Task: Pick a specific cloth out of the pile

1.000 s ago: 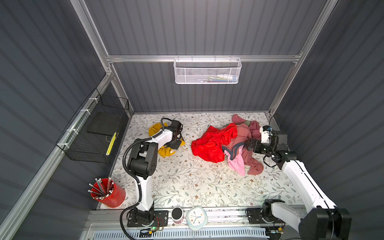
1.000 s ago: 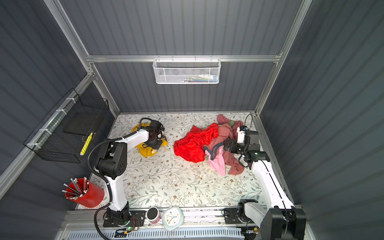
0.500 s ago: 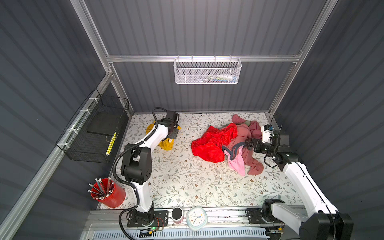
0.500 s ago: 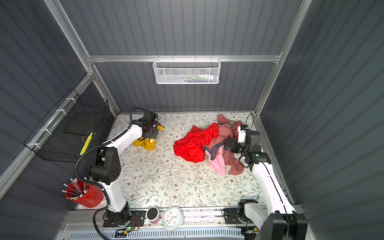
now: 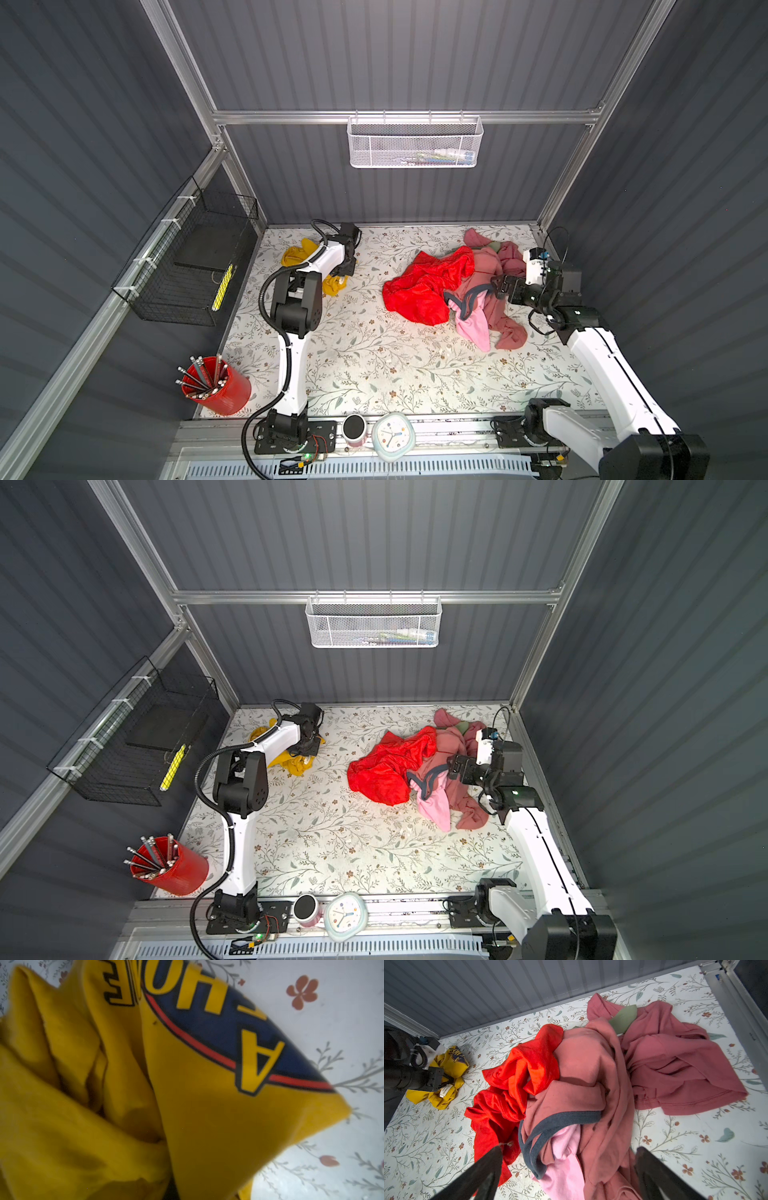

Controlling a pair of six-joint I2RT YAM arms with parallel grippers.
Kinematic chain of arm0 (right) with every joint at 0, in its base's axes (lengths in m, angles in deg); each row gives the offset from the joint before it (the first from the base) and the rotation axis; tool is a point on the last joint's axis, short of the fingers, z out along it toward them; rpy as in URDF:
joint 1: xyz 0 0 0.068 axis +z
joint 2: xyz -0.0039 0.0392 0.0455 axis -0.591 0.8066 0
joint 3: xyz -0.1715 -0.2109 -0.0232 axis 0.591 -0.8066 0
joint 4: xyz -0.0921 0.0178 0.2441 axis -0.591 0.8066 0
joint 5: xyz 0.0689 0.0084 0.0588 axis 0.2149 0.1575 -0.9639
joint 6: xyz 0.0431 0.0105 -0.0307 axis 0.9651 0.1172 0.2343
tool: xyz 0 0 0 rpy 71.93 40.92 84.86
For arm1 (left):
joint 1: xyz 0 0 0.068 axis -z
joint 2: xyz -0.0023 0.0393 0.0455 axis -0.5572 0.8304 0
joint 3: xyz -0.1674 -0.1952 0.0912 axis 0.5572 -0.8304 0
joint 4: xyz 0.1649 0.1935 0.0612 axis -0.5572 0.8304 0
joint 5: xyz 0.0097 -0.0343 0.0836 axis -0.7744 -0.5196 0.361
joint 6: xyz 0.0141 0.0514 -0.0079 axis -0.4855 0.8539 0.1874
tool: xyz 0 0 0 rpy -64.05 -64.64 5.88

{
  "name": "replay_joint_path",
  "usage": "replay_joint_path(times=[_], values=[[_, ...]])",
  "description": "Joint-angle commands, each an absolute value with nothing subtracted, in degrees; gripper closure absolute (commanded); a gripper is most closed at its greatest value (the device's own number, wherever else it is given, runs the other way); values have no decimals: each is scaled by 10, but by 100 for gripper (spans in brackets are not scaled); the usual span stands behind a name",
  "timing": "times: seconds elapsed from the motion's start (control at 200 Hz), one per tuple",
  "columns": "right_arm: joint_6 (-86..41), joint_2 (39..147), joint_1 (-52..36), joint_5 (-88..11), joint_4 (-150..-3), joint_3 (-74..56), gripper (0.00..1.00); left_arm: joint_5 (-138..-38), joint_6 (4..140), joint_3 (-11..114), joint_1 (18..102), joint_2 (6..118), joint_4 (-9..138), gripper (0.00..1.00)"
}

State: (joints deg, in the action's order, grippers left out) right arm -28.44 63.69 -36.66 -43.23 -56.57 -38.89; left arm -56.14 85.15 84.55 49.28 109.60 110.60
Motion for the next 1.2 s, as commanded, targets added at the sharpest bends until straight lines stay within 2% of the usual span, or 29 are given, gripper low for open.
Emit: replay_joint_path(times=[0.0,0.025,0.1,0.325,0.565,0.776,0.946,1.196], values=[[-290,638,-364,-425,-565,-394,1,-601,839,853,492,1102,1159,100],[-290,640,-364,-425,-565,-394,1,-608,837,851,492,1102,1159,99],[-291,646,-364,-426,-570,-395,1,-628,827,842,492,1097,1153,82],[-302,653,-363,-422,-574,-391,1,-644,817,820,492,1064,1133,46],[-328,654,-366,-404,-577,-379,1,-653,819,787,492,993,1105,17],[-349,665,-370,-393,-575,-359,1,-676,820,739,493,915,1049,8],[-368,664,-372,-378,-581,-357,1,-682,814,699,494,856,1023,7],[-393,640,-384,-369,-646,-400,1,-674,800,551,493,727,934,0]])
